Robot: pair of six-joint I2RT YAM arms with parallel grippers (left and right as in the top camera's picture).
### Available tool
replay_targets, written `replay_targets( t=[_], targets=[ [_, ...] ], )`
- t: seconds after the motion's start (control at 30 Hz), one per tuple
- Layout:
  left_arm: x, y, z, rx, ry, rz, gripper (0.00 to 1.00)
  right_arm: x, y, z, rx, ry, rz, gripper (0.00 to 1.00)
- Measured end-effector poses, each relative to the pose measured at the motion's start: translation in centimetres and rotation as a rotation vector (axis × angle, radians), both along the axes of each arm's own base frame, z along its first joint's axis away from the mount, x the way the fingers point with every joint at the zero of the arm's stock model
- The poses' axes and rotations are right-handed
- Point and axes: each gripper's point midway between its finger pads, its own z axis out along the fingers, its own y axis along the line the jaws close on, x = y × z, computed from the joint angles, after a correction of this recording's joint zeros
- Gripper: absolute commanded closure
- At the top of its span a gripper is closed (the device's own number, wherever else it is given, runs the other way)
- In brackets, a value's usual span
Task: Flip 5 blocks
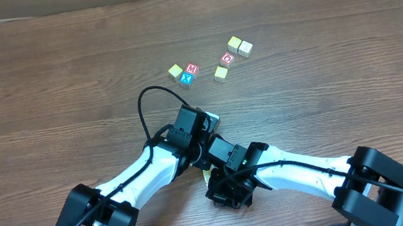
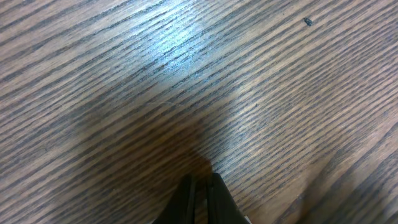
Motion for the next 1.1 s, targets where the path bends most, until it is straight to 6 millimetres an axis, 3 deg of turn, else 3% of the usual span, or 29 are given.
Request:
replay_targets(
  t=[1.1],
  targets=[
    [0.03,-0.05,0.02,-0.006,0.003,0.013,0.96,-0.31,-0.17,-0.37,-0.051,-0.025,-0.015,0.96]
  ],
)
